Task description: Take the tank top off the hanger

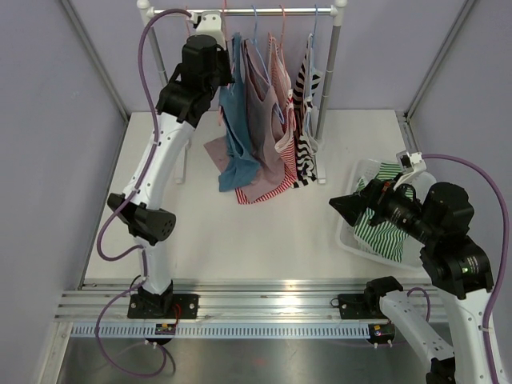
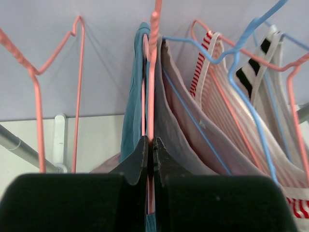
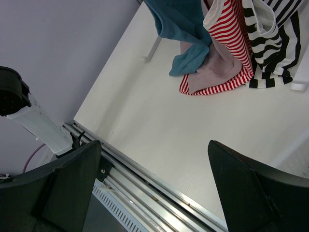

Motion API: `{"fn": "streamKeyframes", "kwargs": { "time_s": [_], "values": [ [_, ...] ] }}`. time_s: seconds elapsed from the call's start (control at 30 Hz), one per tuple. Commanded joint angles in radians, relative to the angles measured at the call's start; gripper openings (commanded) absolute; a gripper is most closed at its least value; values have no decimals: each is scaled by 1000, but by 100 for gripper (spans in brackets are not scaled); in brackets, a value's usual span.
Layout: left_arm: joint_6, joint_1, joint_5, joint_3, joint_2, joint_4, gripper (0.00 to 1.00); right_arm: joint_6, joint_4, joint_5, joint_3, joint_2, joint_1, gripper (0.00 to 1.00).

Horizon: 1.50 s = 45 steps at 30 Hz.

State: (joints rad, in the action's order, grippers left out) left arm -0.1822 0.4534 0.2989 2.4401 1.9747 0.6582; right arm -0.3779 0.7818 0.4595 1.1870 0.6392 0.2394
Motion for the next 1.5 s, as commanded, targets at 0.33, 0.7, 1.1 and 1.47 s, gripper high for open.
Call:
{"fn": "streamKeyframes", "kwargs": {
  "time_s": [0.33, 0.7, 1.1, 1.47],
  "values": [
    [12, -7, -75, -27, -250, -91, 0, 14, -32, 27, 71, -1, -2, 99],
    [-40, -4, -250, -358, -628, -58, 0, -7, -171, 143, 77, 74, -2, 99],
    [-178, -4, -447, -967, -1164, -101, 0, -89, -369, 242, 46, 258, 70, 100],
    [-229, -4, -486, -1198, -1433, 38, 0, -32, -466, -312, 115, 534, 561, 98]
  ]
}}
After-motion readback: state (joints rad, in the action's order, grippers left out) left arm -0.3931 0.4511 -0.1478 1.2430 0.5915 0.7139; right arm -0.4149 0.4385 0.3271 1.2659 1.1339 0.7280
